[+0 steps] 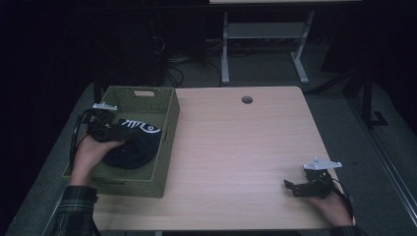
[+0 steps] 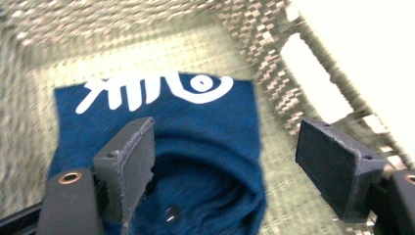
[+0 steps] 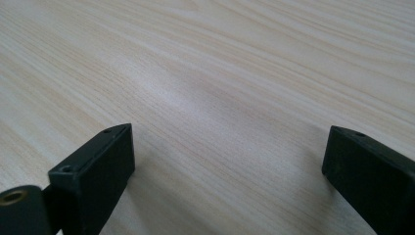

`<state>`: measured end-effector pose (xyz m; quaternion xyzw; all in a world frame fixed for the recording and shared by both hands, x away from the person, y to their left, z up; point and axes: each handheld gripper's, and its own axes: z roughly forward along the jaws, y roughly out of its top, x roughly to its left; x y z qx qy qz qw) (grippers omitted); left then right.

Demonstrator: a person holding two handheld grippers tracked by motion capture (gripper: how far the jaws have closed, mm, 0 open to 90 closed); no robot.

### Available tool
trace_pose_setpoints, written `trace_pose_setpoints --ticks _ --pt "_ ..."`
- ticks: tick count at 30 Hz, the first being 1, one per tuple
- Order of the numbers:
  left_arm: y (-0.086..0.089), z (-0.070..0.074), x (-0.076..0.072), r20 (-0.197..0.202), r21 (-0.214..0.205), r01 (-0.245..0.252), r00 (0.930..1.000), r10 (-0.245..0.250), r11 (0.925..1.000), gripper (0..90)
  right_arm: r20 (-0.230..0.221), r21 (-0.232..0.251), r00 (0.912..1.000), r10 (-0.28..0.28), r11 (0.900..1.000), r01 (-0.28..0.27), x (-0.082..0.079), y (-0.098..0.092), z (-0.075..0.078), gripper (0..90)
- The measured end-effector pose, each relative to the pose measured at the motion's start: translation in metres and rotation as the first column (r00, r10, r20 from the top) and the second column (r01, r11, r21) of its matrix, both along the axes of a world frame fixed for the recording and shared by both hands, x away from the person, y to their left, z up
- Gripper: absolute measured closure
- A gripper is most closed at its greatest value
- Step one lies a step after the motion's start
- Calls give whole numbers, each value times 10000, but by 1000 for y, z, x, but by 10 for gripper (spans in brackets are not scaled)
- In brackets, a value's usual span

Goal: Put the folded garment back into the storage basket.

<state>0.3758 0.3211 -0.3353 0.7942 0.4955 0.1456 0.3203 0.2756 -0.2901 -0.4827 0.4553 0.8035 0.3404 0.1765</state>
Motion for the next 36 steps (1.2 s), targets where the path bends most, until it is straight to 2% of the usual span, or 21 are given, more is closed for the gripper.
trace_pose_setpoints --ticks 2,5,9,10,11,16,20,21,22,25,31,33,34,36 --pt "-11 6 1 107 -23 273 9996 -273 9996 217 -6 1 10000 -4 10000 4 0 0 0 49" --pt "-18 9 1 206 -84 436 9988 -434 9990 217 -7 2 10000 -5 10000 5 0 0 0 49" --pt "-39 17 0 499 -235 854 9952 -842 9961 217 0 -1 10000 1 10000 -1 0 0 0 49" --pt "-39 17 0 499 -235 854 9952 -842 9961 217 0 -1 10000 1 10000 -1 0 0 0 49" --pt "-49 20 0 581 -279 1031 9932 -1013 9943 216 4 -2 10000 6 10000 -6 0 0 0 49" --pt "-79 23 -2 749 -386 1598 9848 -1566 9864 215 5 0 10000 7 10000 -7 0 0 0 49" --pt "-104 22 -3 838 -507 2060 9759 -2014 9772 215 5 0 10000 8 10000 -8 0 0 0 49" --pt "-104 22 -3 838 -507 2060 9759 -2014 9772 215 5 0 10000 8 10000 -8 0 0 0 49" --pt "-116 20 -4 839 -532 2261 9716 -2212 9727 214 4 -1 10000 9 10000 -9 0 0 0 49" --pt "-132 14 -6 847 -597 2526 9653 -2472 9657 214 6 0 10000 7 10000 -7 0 0 0 49" --pt "-160 0 -9 778 -627 2938 9542 -2888 9538 212 1 1 10000 3 10000 -3 0 0 0 49" --pt "-164 -3 -9 784 -660 2965 9534 -2913 9527 211 2 0 10000 5 10000 -5 0 0 0 49" --pt "-172 -10 -11 733 -645 3106 9492 -3059 9483 211 2 -1 10000 6 10000 -6 0 0 0 49" --pt "-179 -17 -13 718 -601 3237 9449 -3193 9443 208 -2 -2 10000 3 10000 -3 0 0 0 49"
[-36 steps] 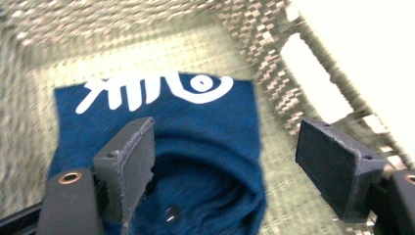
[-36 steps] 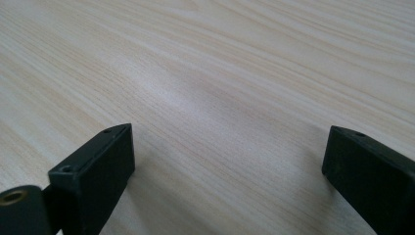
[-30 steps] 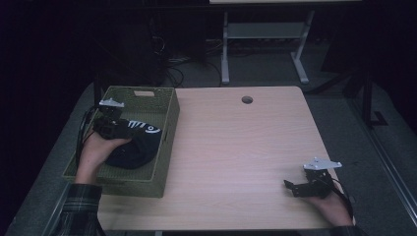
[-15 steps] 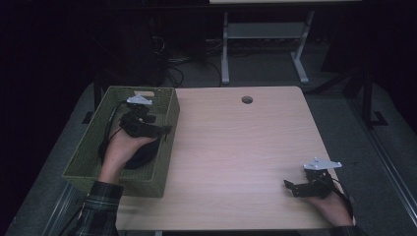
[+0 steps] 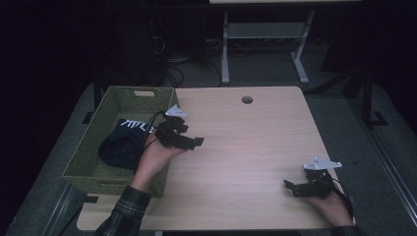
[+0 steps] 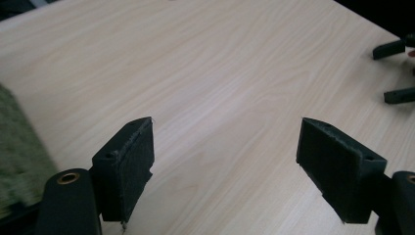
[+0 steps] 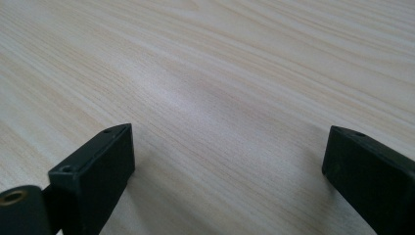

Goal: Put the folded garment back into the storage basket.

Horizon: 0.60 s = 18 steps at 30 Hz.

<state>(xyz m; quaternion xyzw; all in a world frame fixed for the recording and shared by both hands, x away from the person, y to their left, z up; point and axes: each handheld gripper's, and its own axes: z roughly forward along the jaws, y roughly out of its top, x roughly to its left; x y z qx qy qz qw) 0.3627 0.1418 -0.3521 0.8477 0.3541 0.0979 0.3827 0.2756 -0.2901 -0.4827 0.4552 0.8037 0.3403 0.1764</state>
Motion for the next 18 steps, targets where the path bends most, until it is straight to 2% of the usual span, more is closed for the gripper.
trace_pose_setpoints --ticks 1,4,5,6,10,15,18 --pt "0 0 0 0 0 0 10000 0 10000 208 0 0 10000 0 10000 0 0 0 0 49" --pt "-13 -15 -4 -102 111 136 9999 -135 9998 202 2 3 10000 0 10000 0 0 0 0 49" --pt "-13 -15 -4 -102 111 136 9999 -135 9998 202 2 3 10000 0 10000 0 0 0 0 49" --pt "-18 -23 -6 -108 154 176 9998 -175 9997 202 8 1 10000 6 10000 -6 0 0 0 49" --pt "-27 -38 -12 -74 337 333 9994 -330 9989 202 5 1 10000 7 10000 -7 0 0 0 49" --pt "-33 -53 -17 -35 513 335 9994 -334 9981 196 -2 11 10000 2 10000 -2 0 0 0 49" --pt "-35 -69 -19 -209 504 404 9990 -393 9979 196 -1 7 10000 5 10000 -5 0 0 0 49"
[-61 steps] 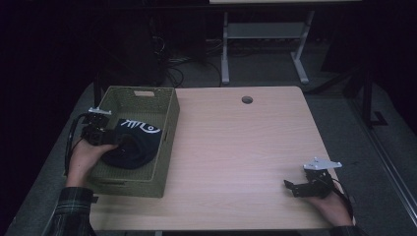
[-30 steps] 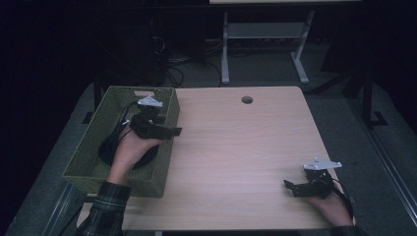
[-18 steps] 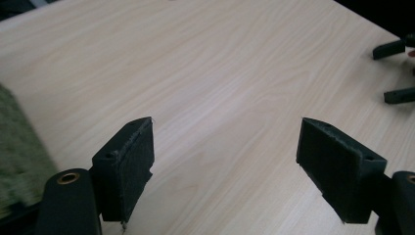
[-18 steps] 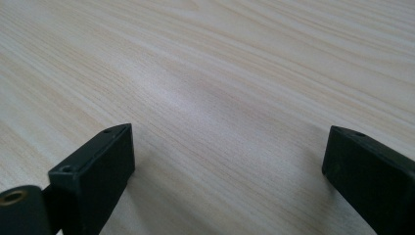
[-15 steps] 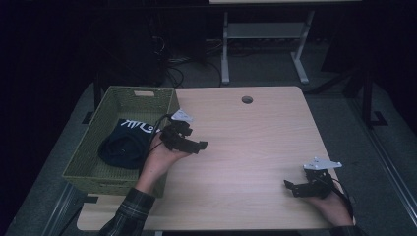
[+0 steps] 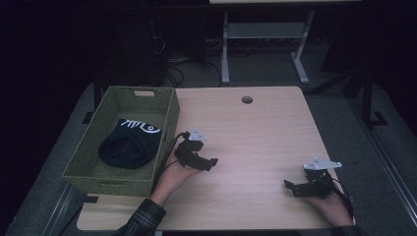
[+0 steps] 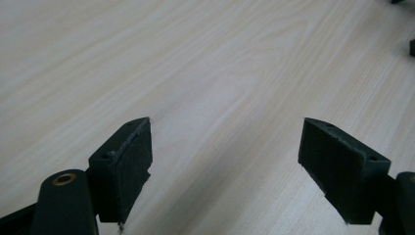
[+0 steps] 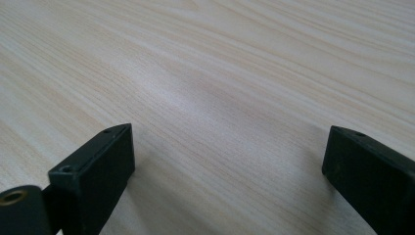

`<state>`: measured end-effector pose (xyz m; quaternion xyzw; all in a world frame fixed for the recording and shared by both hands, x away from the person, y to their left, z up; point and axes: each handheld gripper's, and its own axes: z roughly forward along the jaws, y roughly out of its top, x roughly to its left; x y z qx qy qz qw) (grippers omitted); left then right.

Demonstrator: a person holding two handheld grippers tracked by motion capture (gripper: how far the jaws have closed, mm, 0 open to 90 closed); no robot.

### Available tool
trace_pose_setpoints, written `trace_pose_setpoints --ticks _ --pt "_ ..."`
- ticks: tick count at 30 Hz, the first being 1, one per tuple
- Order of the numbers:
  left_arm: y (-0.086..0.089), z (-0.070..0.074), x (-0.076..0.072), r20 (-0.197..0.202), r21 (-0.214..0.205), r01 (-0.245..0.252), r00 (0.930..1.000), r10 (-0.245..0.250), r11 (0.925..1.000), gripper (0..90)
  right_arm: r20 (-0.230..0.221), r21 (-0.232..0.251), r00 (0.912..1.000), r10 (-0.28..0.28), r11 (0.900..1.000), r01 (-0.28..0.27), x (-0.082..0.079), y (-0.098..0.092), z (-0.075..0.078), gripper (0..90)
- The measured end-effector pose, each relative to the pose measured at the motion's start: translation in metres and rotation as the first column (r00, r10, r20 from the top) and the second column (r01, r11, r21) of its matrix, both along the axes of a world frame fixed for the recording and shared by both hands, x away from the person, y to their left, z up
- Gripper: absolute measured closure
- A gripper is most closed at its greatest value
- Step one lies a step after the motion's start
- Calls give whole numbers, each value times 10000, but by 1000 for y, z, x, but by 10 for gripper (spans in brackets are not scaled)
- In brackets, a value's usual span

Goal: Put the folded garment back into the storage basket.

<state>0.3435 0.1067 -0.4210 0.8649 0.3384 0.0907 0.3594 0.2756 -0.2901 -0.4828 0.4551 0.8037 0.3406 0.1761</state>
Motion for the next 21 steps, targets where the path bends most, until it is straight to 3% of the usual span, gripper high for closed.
trace_pose_setpoints --ticks 7,9,16,18,21 --pt "-3 -20 -4 -179 329 93 9998 -87 9994 192 3 -3 10000 6 10000 -6 0 0 0 49" --pt "-5 -29 -5 -233 678 129 9997 -113 9976 192 4 -3 10000 8 10000 -8 0 0 0 49" --pt "-7 -41 -8 -319 1260 211 9993 -172 9918 178 20 -3 10000 70 10000 -70 0 0 0 49" --pt "-7 -43 -9 -61 1459 280 9996 -274 9889 163 9 4 10000 71 10000 -71 0 0 0 50" --pt "-7 -44 -10 -20 1377 270 9996 -269 9901 152 16 -2 10000 87 10000 -87 0 0 0 50"
